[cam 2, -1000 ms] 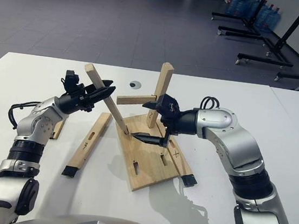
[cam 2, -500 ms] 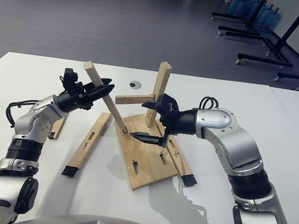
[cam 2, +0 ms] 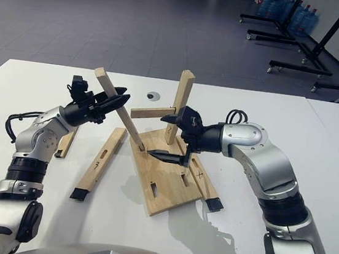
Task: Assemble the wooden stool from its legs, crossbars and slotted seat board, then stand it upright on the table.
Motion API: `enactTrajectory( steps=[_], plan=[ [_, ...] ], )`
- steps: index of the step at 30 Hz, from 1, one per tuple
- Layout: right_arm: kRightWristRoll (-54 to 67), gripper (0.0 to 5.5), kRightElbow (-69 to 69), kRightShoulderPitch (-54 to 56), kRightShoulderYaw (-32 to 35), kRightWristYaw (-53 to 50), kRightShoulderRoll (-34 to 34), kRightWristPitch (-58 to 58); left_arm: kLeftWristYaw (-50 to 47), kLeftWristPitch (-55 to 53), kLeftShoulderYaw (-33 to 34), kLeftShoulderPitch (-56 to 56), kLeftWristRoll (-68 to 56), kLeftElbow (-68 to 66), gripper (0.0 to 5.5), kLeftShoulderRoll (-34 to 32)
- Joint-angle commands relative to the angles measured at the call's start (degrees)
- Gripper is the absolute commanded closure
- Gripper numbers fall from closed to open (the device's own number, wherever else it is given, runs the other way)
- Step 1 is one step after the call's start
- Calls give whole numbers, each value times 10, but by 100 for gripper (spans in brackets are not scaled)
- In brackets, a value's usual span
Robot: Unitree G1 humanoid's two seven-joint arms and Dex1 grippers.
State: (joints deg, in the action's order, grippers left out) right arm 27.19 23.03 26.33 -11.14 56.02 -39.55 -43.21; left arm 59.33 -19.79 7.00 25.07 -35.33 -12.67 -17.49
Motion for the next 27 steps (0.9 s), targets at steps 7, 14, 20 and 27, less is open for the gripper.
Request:
enactTrajectory(
  steps=[7, 14, 20, 27],
  plan=[
    [5, 14, 6, -5, 0, -1, -3, -5, 1, 10, -7, -8, 12, -10, 346, 1],
    [5, 14, 4, -2, 0, -1, -2, -6, 3, 14, -19, -15, 15, -8, 346, 3],
    [5, 14, 3, -1, 0, -2, -1, -6, 8, 15, -22, -5, 20, -7, 346, -10],
    [5, 14, 4, -3, 2, -5, 0, -7, 26, 19, -49, -1, 41, 0, 346, -33]
  ],
)
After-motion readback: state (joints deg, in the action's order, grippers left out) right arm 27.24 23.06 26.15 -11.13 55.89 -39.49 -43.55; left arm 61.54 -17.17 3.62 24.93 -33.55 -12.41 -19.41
